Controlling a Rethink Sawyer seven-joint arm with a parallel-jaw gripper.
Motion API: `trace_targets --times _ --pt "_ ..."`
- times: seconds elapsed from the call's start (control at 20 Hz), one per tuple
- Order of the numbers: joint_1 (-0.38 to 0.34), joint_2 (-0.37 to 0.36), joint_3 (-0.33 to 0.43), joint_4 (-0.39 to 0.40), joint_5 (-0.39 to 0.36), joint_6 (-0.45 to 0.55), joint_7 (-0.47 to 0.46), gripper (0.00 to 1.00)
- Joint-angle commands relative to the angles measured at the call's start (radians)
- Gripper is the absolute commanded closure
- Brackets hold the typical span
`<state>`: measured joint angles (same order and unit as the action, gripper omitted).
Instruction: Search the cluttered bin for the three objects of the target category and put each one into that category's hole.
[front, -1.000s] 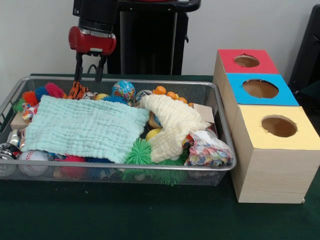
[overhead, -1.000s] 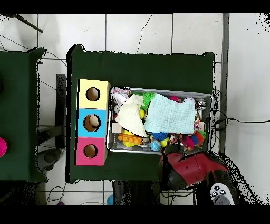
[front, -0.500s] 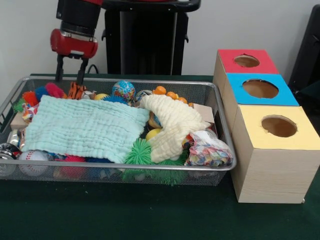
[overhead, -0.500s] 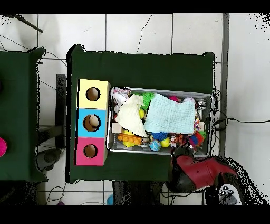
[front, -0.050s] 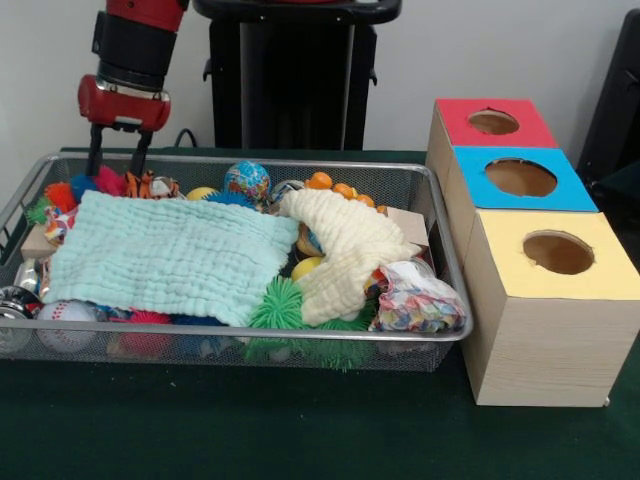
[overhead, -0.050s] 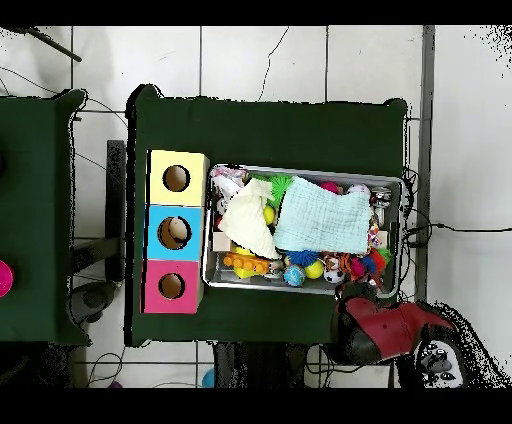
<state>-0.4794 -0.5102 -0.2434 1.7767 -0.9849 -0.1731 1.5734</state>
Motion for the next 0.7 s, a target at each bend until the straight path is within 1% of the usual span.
trace_targets --times 0.05,0.25,0.4,0.6,0.7 --pt "0.028 0.107 -0.009 -0.067 0.070 -0.072 0.129 0.00" --pt "-0.006 0.071 0.049 -0.018 0.055 -0.012 0.139 0.00" --pt "-0.055 0.023 0.125 0.034 0.042 0.064 0.131 0.00" --pt "-0.076 -0.014 0.161 0.076 0.046 0.102 0.121 0.00" --pt "-0.103 -0.038 0.196 0.101 0.049 0.132 0.110 0.00"
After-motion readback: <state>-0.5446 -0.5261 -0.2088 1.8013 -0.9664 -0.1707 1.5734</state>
